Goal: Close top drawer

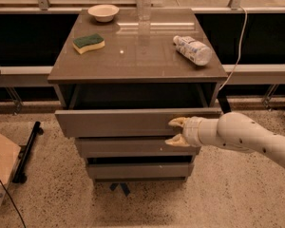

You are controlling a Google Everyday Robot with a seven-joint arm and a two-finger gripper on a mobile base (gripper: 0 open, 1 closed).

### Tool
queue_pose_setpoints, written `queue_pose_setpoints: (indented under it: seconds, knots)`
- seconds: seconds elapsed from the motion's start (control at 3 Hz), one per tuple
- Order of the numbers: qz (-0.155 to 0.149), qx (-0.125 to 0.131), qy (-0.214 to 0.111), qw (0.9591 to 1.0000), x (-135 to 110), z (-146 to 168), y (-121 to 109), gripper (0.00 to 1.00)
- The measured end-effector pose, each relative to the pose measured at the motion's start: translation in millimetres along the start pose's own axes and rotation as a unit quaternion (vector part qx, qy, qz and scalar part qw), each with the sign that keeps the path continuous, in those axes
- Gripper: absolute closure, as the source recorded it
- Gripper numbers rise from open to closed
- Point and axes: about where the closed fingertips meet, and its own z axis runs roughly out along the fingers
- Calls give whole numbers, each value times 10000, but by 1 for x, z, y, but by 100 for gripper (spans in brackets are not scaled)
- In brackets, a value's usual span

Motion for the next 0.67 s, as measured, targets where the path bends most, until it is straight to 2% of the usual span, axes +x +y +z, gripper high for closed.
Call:
queue_pose_setpoints:
  seconds: [0.33,0.67]
  knots:
    - [-3,-13,-9,10000,-1,1,1,0]
    - [-3,-13,-9,10000,-1,1,1,0]
